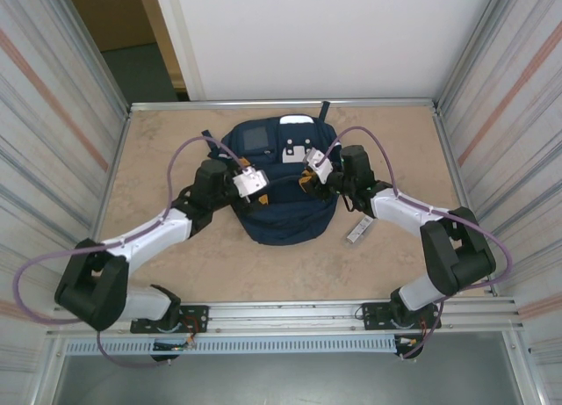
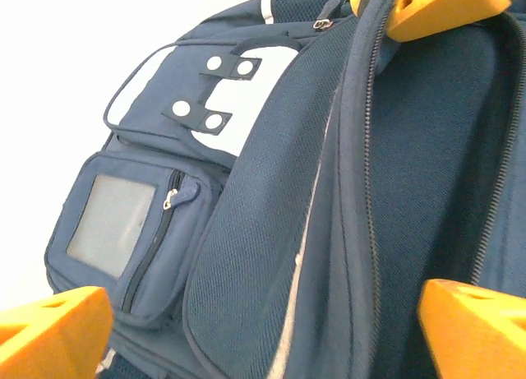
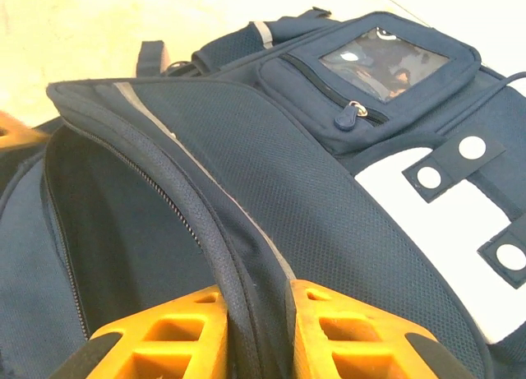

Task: Pack the student bag

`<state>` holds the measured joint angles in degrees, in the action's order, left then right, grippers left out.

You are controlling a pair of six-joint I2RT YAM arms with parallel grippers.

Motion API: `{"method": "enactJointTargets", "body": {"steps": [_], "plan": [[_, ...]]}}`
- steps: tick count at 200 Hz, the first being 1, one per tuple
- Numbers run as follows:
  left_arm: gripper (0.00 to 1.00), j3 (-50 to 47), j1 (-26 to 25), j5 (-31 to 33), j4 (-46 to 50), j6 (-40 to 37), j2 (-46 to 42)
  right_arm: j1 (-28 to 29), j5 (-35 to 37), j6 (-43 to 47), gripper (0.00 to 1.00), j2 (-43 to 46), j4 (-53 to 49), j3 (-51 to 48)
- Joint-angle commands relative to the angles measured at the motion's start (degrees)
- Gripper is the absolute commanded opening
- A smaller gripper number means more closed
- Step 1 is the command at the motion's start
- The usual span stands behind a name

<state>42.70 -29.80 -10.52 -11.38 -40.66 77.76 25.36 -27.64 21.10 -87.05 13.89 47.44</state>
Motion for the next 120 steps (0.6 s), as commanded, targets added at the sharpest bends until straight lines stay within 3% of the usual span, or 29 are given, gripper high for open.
{"method": "enactJointTargets", "body": {"steps": [1, 11, 33, 53, 77, 86, 96, 106, 120], "plan": [[0.77, 3.62, -0.07, -1.53, -0.67, -6.68, 3.62, -0.39, -0.84, -2.99, 0.21, 0.3, 1.95, 0.68], [0.68, 4.3, -0.32, -1.78, -1.17, -6.68, 5.26, -0.57, -0.26, -3.71, 0.21, 0.65, 1.43, 1.09], [0.37, 4.95, -0.68, 2.18, -3.2, -5.68, 7.73, -0.51, 3.44, -9.23, 0.26, 2.29, 0.02, 1.72], [0.08, 7.99, -0.69, 0.96, 1.55, -2.56, 7.15, -0.4, 14.35, -25.11, 0.45, 6.17, -5.48, 2.37], [0.02, 11.78, -0.46, -3.1, 5.24, 4.07, 6.5, -1.43, 32.06, -50.27, 0.59, 11.65, -27.9, 6.0], [0.02, 13.37, -0.44, -4.49, 6.42, 7.37, 6.57, -2.76, 33.12, -57.25, 0.73, 13.04, -36.61, 6.98], [0.02, 15.11, -0.53, -5.42, 7.83, 11.26, 7.0, -4.4, 33.62, -64.13, 0.78, 14.53, -45.56, 7.0], [0.03, 17.2, -0.63, -6.21, 9.04, 15.18, 7.76, -6.27, 34.63, -72.76, 1.0, 15.68, -55.43, 7.0], [0.05, 19.27, -1.01, -8.08, 10.57, 18.11, 9.08, -8.72, 32.95, -77.94, 0.99, 16.85, -61.4, 4.96]]}}
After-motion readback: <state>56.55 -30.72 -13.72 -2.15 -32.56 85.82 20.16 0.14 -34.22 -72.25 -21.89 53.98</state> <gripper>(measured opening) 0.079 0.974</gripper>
